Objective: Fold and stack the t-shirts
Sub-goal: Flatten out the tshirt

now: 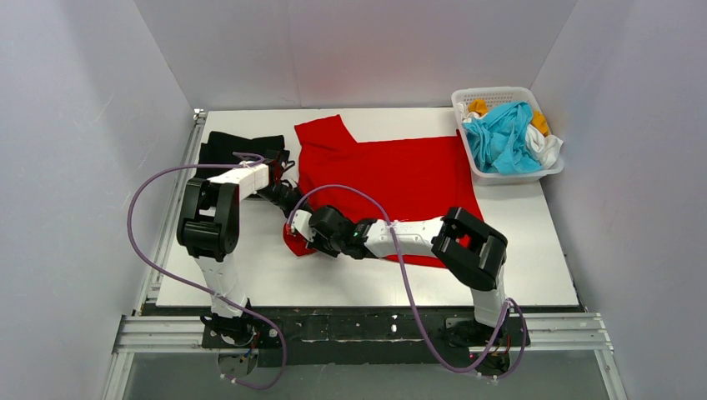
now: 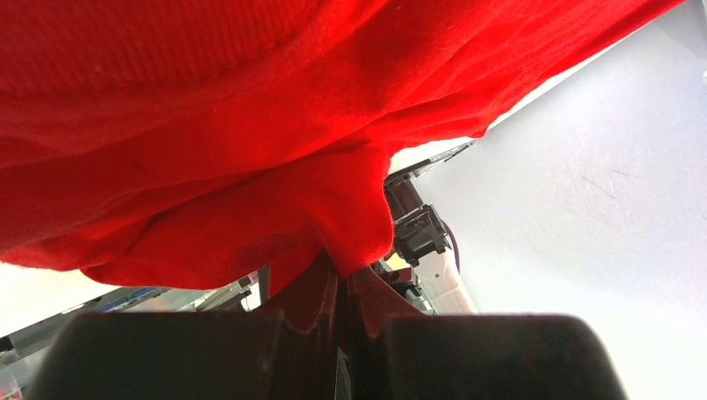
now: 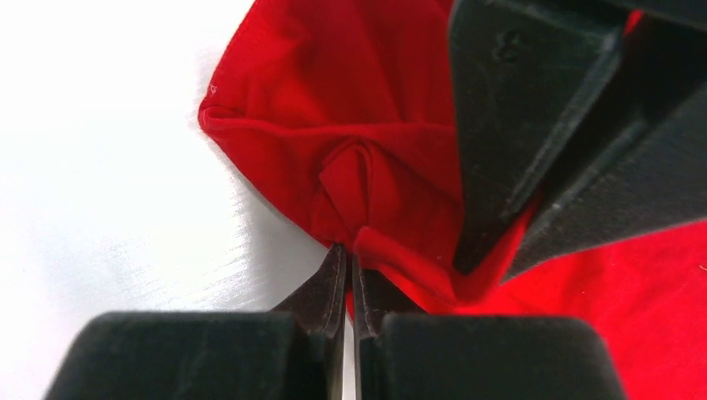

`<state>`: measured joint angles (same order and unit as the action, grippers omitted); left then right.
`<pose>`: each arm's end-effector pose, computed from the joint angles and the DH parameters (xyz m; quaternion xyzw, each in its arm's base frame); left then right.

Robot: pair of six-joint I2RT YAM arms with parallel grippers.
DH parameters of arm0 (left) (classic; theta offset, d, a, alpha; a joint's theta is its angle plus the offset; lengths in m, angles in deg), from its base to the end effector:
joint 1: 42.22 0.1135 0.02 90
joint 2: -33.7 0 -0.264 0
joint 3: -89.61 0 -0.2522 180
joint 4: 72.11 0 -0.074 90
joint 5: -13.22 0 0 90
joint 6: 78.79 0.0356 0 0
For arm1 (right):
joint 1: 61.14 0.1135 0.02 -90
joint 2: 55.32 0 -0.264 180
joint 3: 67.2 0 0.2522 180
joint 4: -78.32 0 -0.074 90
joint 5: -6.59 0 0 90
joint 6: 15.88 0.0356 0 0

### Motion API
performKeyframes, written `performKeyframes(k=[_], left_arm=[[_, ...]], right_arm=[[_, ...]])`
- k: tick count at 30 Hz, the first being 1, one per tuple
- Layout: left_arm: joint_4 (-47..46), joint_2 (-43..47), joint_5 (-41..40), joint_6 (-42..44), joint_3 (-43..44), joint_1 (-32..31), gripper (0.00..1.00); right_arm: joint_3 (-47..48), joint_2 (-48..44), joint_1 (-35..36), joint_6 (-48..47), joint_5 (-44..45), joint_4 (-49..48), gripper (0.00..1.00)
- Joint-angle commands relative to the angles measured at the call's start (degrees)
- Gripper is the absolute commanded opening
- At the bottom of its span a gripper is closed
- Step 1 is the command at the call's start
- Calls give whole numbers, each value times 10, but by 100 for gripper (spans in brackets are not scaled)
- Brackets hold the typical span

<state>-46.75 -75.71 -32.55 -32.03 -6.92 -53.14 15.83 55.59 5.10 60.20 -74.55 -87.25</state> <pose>0.3849 -0.0995 0.1745 -0.1235 0.8743 -0.4560 0.1116 0.1734 0.3803 0.1687 -0.5632 0.7178 0.1143 0.3929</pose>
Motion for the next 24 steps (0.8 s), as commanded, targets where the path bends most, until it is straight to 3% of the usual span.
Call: performKeyframes(k=[1, 14, 21, 24], left_arm=[[82, -1, 3, 14, 2, 4, 0], [94, 74, -31, 22, -42, 4, 0], [94, 97, -41, 30, -74, 4, 0], [94, 99, -42, 33, -80, 4, 0]], right_arm=[[1, -48, 0, 11, 0, -9, 4], [-70, -158, 0, 56, -61, 56, 1], [-58, -106, 0, 70, -65, 80, 4], [-48, -89, 0, 71, -60, 83, 12]])
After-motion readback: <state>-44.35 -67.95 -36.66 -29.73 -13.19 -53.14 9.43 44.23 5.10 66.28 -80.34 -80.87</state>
